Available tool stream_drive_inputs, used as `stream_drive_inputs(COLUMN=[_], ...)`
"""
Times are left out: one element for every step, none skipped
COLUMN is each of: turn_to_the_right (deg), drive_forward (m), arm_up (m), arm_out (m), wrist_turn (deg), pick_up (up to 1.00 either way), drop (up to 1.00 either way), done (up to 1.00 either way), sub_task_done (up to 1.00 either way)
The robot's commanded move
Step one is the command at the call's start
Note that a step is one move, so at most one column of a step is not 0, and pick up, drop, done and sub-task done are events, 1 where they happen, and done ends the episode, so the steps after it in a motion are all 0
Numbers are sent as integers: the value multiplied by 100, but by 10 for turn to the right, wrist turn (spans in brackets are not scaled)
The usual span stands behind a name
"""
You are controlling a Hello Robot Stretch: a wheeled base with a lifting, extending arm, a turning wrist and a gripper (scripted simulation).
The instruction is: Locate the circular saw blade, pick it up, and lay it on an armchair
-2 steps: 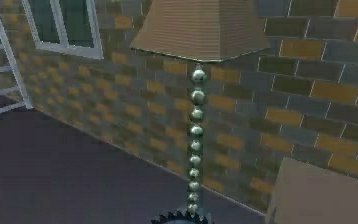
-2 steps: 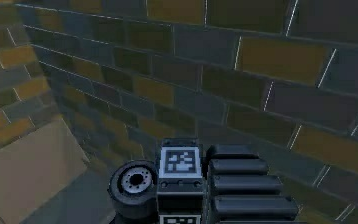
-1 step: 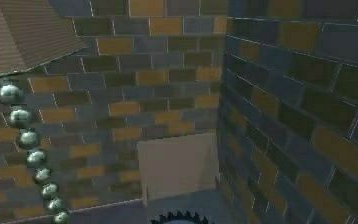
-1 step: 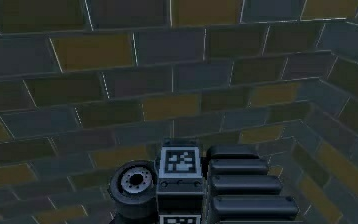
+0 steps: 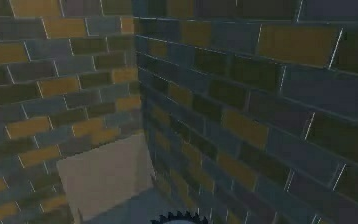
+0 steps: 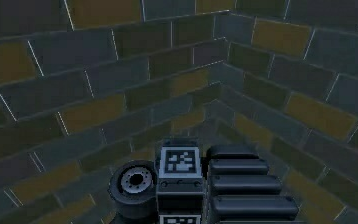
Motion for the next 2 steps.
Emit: stream_drive_inputs(turn_to_the_right=[0,330], drive_forward=[45,0], arm_up=[0,0], arm_out=[0,0], wrist_turn=[0,0], pick_up=[0,0], drop=[0,0], done=[0,0], sub_task_done=[0,0])
